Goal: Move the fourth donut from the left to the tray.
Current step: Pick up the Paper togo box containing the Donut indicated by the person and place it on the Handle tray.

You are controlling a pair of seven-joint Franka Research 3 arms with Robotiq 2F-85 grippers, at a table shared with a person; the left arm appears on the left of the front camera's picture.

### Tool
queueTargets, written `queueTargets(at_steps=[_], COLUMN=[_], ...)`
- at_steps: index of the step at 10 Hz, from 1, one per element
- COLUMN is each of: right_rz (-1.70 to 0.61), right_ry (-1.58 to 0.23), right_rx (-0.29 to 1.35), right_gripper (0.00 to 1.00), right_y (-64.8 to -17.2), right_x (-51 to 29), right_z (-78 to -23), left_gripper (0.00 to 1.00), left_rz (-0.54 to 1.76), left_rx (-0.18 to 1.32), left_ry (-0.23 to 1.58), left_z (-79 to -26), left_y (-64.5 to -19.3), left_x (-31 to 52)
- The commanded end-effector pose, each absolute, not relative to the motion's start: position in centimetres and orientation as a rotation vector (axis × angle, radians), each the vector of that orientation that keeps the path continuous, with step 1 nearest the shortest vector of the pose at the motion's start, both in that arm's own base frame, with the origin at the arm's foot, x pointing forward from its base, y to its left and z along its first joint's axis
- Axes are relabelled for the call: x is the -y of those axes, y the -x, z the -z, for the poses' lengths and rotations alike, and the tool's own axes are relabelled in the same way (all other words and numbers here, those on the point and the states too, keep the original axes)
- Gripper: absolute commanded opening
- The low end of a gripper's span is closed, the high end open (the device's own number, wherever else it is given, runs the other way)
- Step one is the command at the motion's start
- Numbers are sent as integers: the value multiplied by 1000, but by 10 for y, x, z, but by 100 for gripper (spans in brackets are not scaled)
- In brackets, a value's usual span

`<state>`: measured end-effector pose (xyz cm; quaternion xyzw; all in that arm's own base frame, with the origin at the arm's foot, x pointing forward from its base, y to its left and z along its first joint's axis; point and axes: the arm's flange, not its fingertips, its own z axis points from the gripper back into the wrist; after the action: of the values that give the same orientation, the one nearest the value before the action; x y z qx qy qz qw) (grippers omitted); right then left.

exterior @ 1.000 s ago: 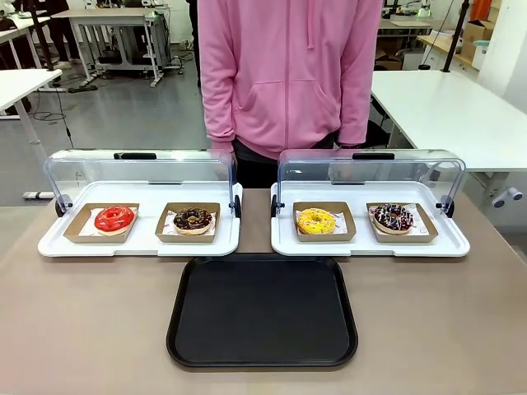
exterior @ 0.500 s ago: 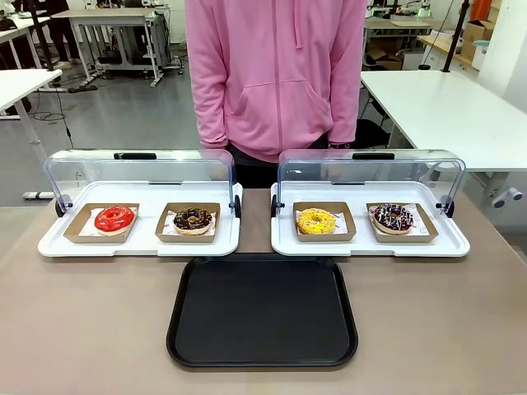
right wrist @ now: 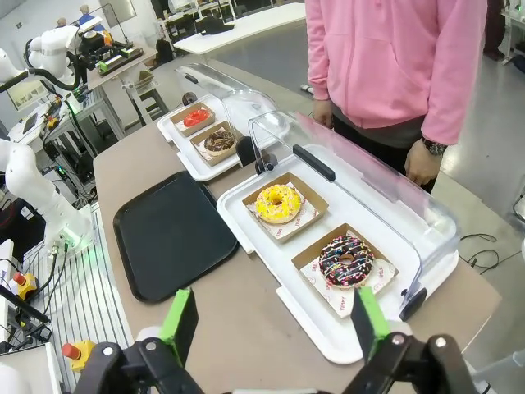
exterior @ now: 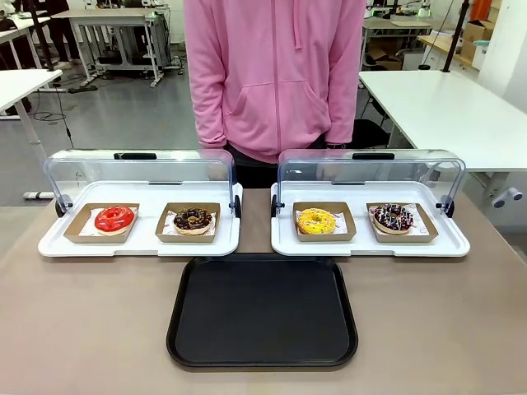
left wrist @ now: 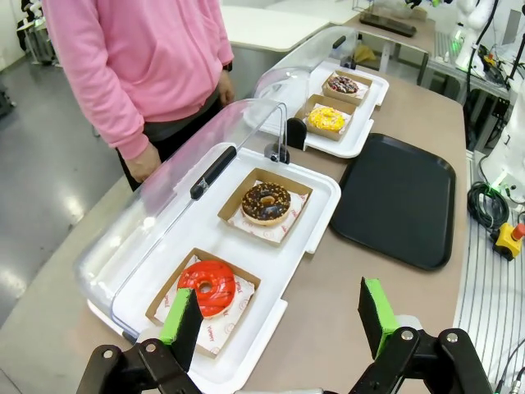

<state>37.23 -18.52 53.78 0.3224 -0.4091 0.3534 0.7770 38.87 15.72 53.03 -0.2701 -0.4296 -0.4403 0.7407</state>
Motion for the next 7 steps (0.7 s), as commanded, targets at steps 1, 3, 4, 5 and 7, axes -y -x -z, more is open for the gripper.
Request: queueTargets(at_steps=[1,3,4,5,7], right_rz=[-782,-782,-782,-782,-782], right_ry=[-703,-703,-703,-703,-703], right_rx=[921,921,921,921,921], right_gripper=[100,100,100,100,100], right_y=[-376,-376,-376,-376,-376], right_x=[186,186,186,186,186], right_z=[-540,-540,-540,-540,-540], left_gripper=[100,100,100,100,100], left_rz=[967,967,967,967,967], left_rx=[959,959,959,959,959], left_ry=[603,603,603,603,603], left_z=[-532,-532,-532,-532,-532], left_y=[-390,-390,-390,-390,-390], left_x=[-157,-157,-157,-157,-157])
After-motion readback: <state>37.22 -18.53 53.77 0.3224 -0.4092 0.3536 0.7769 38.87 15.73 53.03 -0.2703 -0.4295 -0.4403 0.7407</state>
